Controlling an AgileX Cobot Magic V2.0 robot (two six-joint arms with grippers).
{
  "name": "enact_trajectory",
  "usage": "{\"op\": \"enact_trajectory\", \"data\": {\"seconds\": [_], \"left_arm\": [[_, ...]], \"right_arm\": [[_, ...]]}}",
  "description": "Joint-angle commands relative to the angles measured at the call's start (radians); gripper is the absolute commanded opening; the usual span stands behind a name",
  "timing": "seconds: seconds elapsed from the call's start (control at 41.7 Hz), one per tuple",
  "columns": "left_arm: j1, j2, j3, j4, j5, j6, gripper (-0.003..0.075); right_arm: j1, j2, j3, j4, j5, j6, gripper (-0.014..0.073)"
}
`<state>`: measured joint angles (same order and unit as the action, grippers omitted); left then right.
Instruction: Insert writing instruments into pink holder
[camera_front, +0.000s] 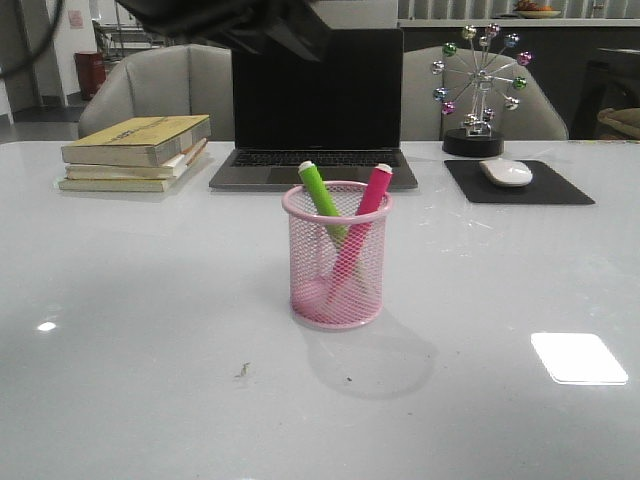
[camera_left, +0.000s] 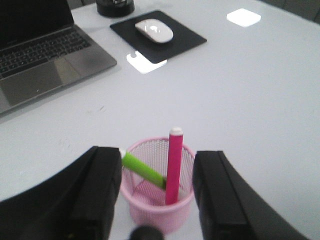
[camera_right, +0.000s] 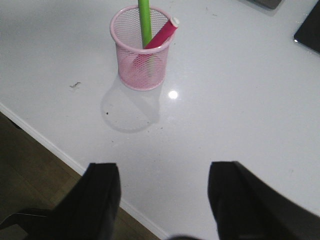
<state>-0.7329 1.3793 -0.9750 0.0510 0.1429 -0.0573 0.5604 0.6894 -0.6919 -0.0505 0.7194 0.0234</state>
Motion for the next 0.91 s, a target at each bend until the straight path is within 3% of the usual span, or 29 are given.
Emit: {"op": "enact_trajectory", "data": {"seconds": [0.0, 0.144, 0.216, 0.552, 0.888], "left_arm": [[-0.006, -0.148, -0.052, 0.016, 0.183, 0.003, 0.0405], [-0.006, -0.311, -0.039, 0.040, 0.410, 0.003, 0.0405], [-0.006, -0.383, -0.005, 0.040, 0.452, 0.003, 0.0405], [-0.006, -0.672, 0.234, 0.048, 0.462, 0.003, 0.0405], [-0.006, -0.725, 0.309, 0.058, 0.483, -0.010, 0.0400]], "right_arm": [[0.000, -0.003, -0.027, -0.011, -0.066, -0.005, 0.0497], [0.000, -0.003, -0.027, -0.011, -0.066, -0.005, 0.0497], [0.000, -0.003, -0.027, -0.011, -0.066, -0.005, 0.0497], [0.000, -0.003, -0.027, -0.008, -0.067, -0.005, 0.0497], [0.000, -0.003, -0.027, -0.030, -0.070, -0.005, 0.0479]]}}
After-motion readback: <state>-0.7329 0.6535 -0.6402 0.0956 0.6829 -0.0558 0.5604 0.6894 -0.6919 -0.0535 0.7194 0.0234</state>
